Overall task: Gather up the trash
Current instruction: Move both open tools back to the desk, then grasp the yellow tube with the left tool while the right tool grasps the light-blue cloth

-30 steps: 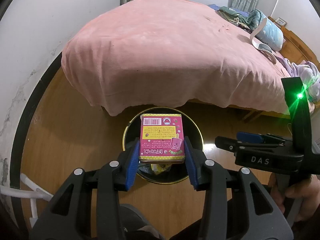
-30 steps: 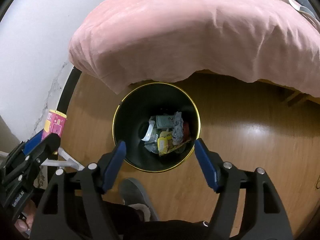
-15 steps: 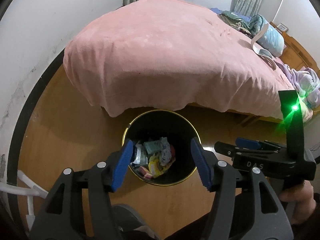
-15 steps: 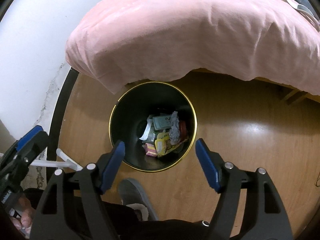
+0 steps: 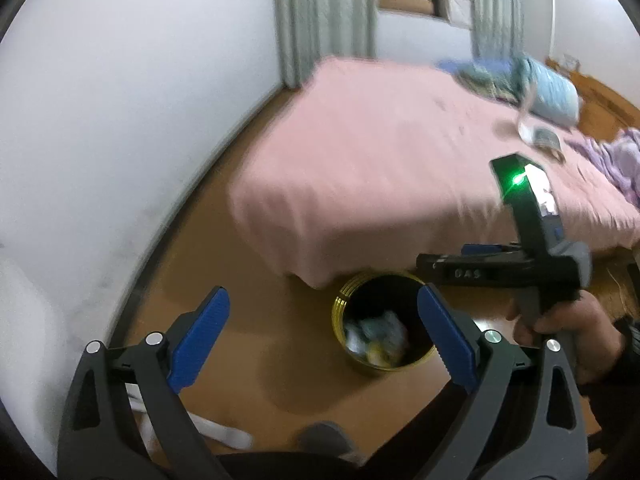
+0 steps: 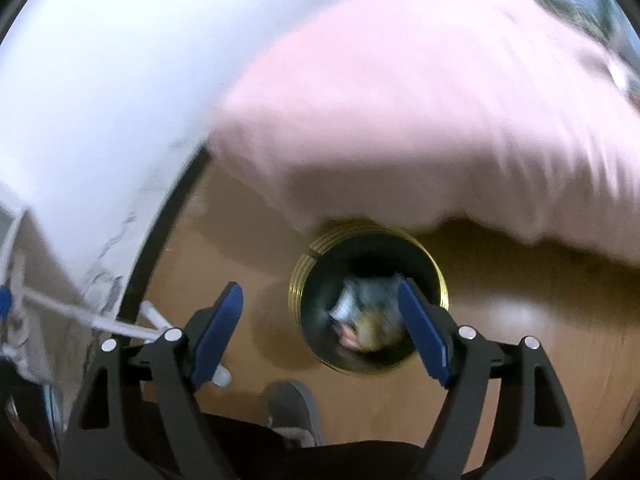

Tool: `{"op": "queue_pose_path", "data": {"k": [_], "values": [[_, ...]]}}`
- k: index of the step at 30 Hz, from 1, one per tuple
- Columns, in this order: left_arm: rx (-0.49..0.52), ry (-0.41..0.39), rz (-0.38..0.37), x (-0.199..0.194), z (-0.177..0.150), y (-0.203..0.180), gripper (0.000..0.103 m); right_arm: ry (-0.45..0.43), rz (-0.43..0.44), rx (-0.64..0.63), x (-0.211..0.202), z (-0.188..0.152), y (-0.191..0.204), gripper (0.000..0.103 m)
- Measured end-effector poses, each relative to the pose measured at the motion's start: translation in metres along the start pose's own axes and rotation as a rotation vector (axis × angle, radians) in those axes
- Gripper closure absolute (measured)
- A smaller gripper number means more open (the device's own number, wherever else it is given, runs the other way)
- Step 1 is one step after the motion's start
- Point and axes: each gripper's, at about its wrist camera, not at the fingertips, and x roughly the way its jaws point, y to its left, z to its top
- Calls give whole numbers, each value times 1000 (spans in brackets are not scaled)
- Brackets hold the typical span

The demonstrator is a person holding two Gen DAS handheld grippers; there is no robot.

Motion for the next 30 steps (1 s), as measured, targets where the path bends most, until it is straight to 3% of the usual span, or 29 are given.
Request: {"op": "queue_pose_path", "data": {"k": [3, 6, 10, 12, 13, 17, 22, 25, 28, 29, 30], "values": [[-34, -51, 128, -72, 3, 54, 10, -37, 111, -119, -26, 12, 73, 23], [-136, -82, 224, -136, -19, 128, 9, -52, 232, -285, -50, 9, 167, 21], [-291, -9, 480, -188, -78, 238, 9, -55, 349, -480, -71, -16, 278, 19], [-407, 78, 637, -207, -118, 303, 9, -43, 417, -552, -78, -33, 331, 19], [-462, 113, 673, -215, -137, 332, 9, -22, 467, -600, -80, -44, 366, 19], [-625, 198, 753, -229, -193, 406, 9, 24, 537, -743, -83, -78, 456, 19], [-714, 219, 740, -229, -222, 447, 12, 84, 537, -887, -67, -108, 539, 19], [-764, 233, 660, -223, -226, 466, 32, 143, 520, -899, -50, -112, 573, 19], [-747, 224, 639, -223, -226, 470, 68, 187, 506, -888, -32, -110, 602, 19], [-736, 235, 642, -224, -225, 470, 88, 191, 502, -887, -31, -113, 612, 19], [-737, 235, 635, -225, -226, 461, 91, 195, 500, -892, -28, -115, 619, 19]]}}
